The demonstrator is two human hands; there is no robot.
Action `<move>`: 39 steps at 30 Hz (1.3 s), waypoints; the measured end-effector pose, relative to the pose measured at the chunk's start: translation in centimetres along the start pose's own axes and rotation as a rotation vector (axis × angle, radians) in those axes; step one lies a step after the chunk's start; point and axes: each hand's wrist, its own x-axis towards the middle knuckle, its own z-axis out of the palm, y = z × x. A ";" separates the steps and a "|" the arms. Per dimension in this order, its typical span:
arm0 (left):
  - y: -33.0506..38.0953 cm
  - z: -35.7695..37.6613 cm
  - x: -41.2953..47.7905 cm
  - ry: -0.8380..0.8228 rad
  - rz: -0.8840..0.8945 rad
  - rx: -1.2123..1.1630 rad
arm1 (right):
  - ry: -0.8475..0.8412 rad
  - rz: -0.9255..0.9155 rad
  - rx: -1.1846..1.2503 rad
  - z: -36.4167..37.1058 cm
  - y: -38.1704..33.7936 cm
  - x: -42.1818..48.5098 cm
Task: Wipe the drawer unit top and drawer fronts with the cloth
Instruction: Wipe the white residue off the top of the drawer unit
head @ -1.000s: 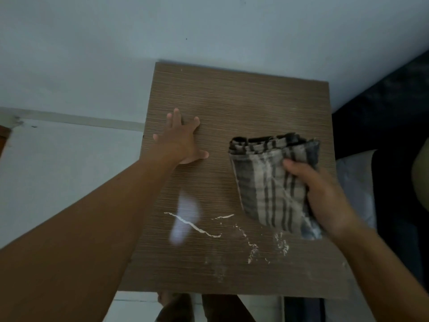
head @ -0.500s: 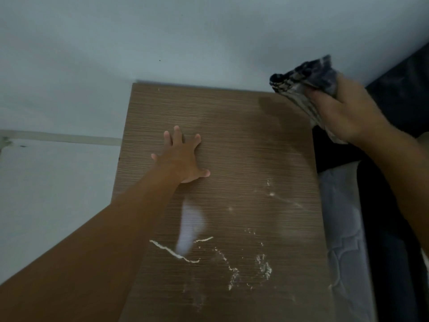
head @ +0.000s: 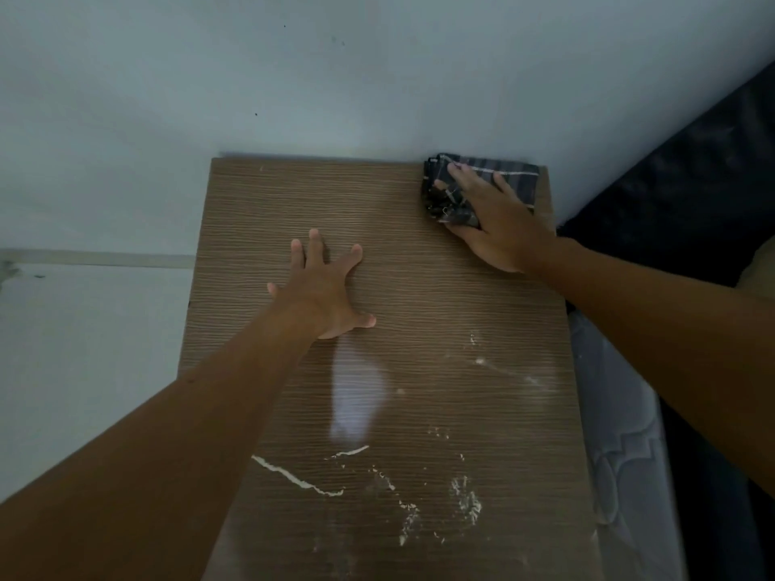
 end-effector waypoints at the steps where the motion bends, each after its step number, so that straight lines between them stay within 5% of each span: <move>1: 0.0 0.0 -0.1 -0.002 0.001 0.000 | 0.028 0.009 0.013 0.3 0.0 -0.2; 12: 0.1 -0.3 -0.3 -0.026 0.001 -0.013 | 0.031 -0.165 -0.057 5.0 -2.0 -7.5; 24: 0.0 0.2 -0.4 0.007 0.023 0.004 | -0.155 -0.132 -0.091 11.4 -10.9 -19.3; 28: 0.2 0.4 -0.7 -0.012 0.035 0.007 | -0.114 -0.033 0.174 11.7 -14.3 -21.5; 33: 0.8 0.9 -1.2 -0.015 0.034 0.017 | -0.058 0.469 0.863 6.2 -14.9 -20.8; 39: 1.5 1.4 -1.4 -0.019 0.025 0.034 | 0.185 0.297 0.883 -2.9 -10.6 -17.8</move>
